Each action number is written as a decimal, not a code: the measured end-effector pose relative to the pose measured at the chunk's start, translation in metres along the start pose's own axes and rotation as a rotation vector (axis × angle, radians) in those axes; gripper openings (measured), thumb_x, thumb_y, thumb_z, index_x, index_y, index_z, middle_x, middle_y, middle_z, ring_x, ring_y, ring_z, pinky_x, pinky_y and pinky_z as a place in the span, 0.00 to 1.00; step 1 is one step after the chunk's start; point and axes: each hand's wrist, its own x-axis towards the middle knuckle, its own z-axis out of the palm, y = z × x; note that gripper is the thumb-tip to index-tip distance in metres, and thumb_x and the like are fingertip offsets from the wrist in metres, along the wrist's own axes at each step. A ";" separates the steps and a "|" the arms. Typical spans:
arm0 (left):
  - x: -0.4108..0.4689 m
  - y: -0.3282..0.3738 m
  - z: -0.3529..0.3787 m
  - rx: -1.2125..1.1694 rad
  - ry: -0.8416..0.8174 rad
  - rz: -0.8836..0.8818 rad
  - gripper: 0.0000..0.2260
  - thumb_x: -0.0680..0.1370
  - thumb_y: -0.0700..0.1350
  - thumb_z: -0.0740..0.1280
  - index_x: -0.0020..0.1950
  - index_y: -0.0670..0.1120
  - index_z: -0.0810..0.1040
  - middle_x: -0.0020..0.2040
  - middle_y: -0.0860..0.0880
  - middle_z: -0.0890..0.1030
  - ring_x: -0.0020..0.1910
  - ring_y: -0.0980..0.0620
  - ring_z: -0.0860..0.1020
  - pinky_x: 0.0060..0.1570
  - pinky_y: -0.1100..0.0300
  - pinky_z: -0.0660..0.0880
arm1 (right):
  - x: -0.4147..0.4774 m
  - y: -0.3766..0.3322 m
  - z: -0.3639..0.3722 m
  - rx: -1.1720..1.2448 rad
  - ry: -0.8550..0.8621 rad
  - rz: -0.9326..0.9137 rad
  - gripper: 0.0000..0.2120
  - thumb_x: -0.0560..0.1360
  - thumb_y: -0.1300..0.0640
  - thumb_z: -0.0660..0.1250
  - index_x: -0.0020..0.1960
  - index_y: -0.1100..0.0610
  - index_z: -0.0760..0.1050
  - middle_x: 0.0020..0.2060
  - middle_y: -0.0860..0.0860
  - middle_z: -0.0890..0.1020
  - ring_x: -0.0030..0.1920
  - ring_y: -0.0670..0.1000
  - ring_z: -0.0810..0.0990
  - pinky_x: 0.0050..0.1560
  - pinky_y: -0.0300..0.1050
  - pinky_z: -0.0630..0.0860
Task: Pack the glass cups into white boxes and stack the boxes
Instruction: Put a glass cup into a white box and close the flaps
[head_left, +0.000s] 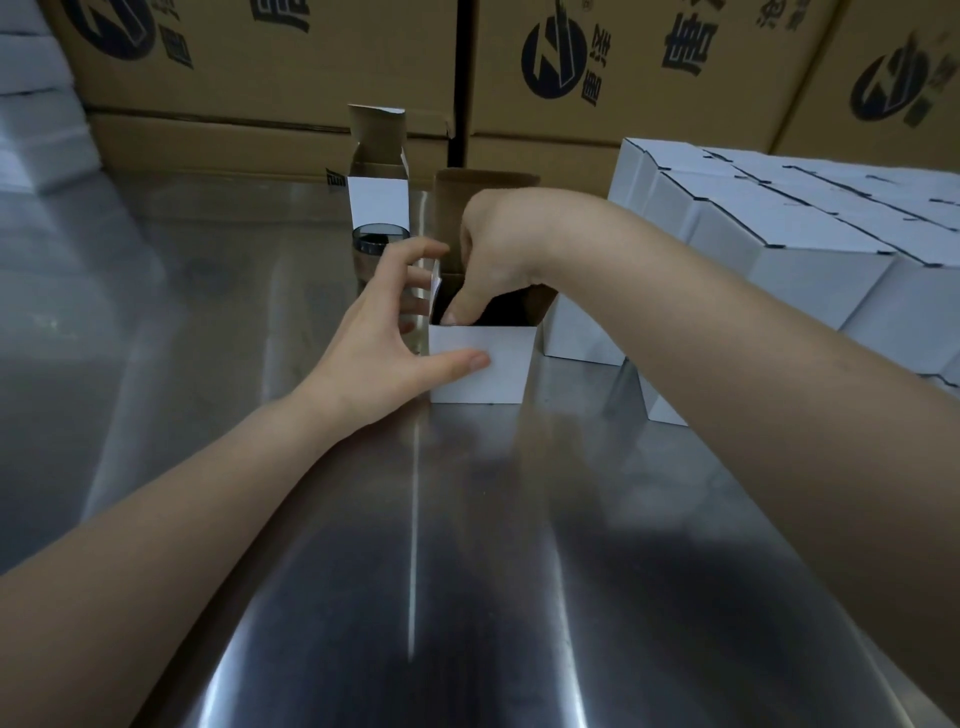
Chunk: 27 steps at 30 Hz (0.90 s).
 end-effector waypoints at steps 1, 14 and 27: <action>0.000 0.000 0.000 0.000 -0.008 0.000 0.36 0.64 0.60 0.77 0.68 0.62 0.63 0.62 0.50 0.74 0.60 0.53 0.76 0.62 0.48 0.76 | -0.001 0.003 0.001 0.066 0.035 0.013 0.18 0.71 0.47 0.75 0.51 0.56 0.72 0.39 0.49 0.74 0.37 0.47 0.73 0.31 0.40 0.68; -0.003 0.003 0.001 0.031 -0.110 -0.018 0.19 0.75 0.59 0.65 0.66 0.65 0.71 0.66 0.55 0.69 0.66 0.61 0.69 0.65 0.67 0.67 | -0.019 0.048 0.061 0.961 0.721 0.102 0.15 0.72 0.62 0.68 0.55 0.49 0.70 0.47 0.44 0.77 0.47 0.45 0.80 0.36 0.26 0.70; 0.004 0.023 0.015 -0.510 0.124 -0.182 0.20 0.71 0.38 0.67 0.59 0.53 0.67 0.64 0.43 0.75 0.62 0.48 0.76 0.58 0.53 0.75 | -0.014 0.052 0.103 1.251 0.668 -0.049 0.31 0.74 0.64 0.71 0.72 0.48 0.64 0.53 0.47 0.81 0.58 0.47 0.79 0.63 0.46 0.75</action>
